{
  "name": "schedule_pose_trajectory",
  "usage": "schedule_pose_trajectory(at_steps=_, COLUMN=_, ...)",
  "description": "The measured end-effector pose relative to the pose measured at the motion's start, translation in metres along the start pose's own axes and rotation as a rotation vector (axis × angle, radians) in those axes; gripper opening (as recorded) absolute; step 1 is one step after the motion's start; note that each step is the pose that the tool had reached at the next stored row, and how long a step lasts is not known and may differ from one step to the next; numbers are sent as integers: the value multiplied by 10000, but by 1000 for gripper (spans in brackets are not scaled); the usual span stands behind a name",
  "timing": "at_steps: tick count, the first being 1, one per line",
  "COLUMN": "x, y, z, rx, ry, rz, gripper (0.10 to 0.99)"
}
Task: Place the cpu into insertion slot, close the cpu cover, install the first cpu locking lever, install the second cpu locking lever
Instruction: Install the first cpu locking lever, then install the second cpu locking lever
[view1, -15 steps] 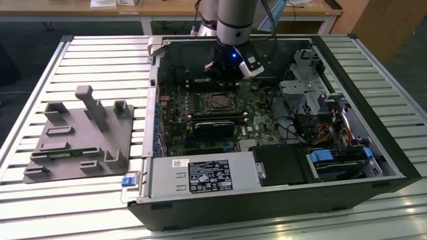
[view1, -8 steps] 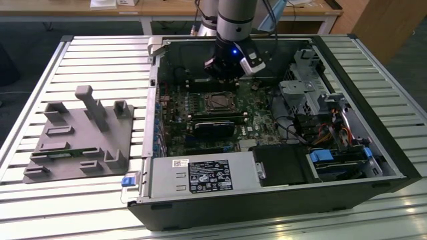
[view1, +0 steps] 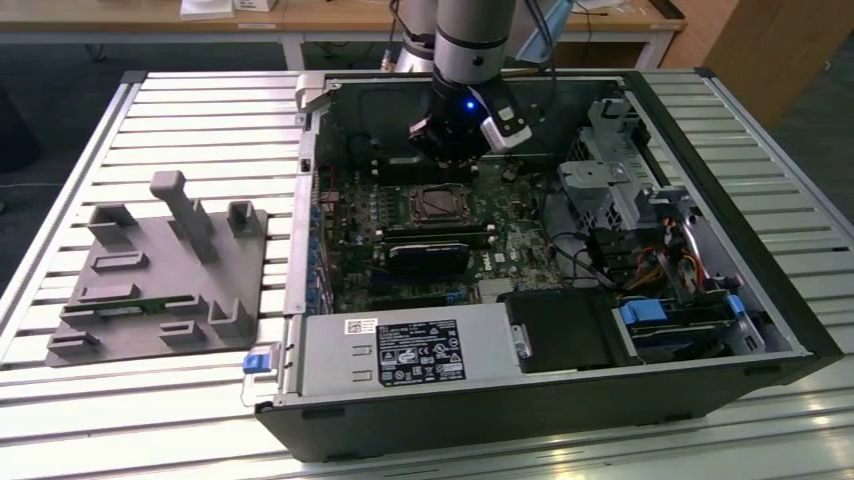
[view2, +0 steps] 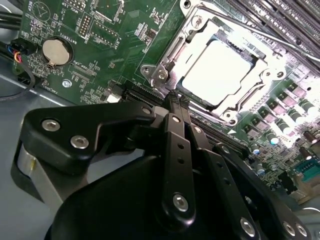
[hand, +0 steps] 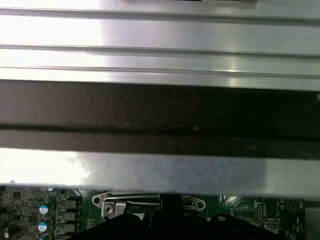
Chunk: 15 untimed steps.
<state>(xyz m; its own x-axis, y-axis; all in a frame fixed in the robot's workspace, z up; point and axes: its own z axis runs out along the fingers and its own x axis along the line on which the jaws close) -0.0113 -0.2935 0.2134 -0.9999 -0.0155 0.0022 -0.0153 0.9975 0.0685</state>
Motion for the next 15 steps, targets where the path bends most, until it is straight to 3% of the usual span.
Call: schedule_pose_trajectory(at_steps=15, x=0, y=-45, z=-3, rx=1, ry=1, rz=-1, gripper=106)
